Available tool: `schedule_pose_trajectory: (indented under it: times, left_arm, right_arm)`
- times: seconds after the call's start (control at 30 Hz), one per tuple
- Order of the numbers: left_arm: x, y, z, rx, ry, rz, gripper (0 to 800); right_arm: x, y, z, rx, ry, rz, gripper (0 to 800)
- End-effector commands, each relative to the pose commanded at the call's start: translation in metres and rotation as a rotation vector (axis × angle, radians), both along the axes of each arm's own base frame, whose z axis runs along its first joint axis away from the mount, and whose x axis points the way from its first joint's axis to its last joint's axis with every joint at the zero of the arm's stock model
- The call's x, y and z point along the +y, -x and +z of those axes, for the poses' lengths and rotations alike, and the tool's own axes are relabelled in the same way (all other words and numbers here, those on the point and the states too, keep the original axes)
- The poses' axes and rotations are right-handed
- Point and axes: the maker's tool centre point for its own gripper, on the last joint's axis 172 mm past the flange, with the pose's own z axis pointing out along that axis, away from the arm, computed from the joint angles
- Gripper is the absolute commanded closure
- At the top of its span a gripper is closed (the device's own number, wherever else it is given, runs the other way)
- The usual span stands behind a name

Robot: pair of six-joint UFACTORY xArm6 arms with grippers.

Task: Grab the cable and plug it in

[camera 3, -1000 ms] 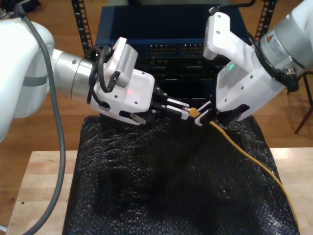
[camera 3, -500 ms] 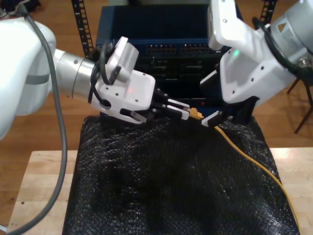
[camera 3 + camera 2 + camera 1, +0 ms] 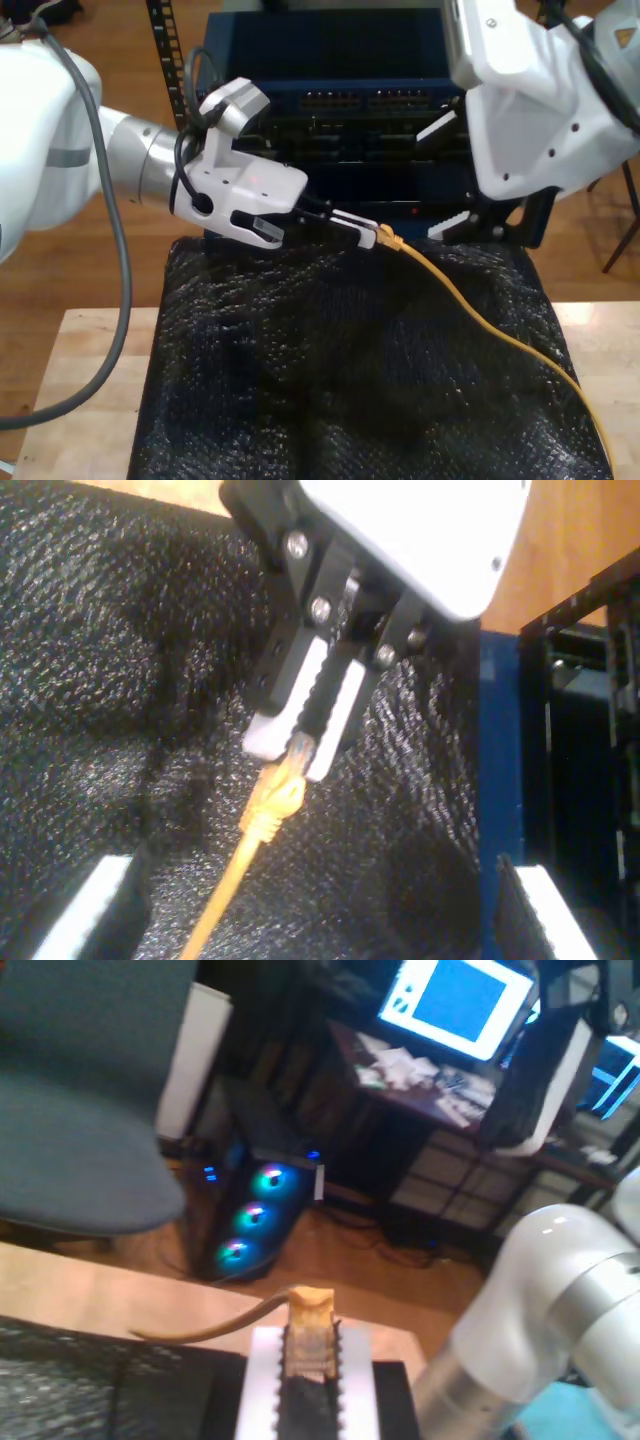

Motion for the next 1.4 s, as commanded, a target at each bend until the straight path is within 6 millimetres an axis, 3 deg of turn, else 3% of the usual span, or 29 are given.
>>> schedule_pose_trajectory:
  times: [0.37, 0.53, 1.0, 1.4]
  left_arm:
    - [0.004, 0.002, 0.028, 0.053, 0.136, -0.043, 799]
    - [0.016, -0.007, 0.039, 0.153, 0.177, -0.02, 799]
    - [0.022, -0.003, 0.052, 0.29, 0.215, -0.072, 798]
    - [0.026, 0.006, 0.065, 0.322, 0.292, -0.129, 798]
  right_arm:
    - [0.004, 0.015, 0.028, -0.08, -0.022, 0.02, 0]
    - [-0.002, 0.002, 0.05, -0.183, -0.05, -0.029, 0]
    - [0.025, 0.016, 0.058, -0.286, -0.049, 0.096, 0]
    - [0.044, 0.013, 0.041, -0.386, -0.075, 0.117, 0]
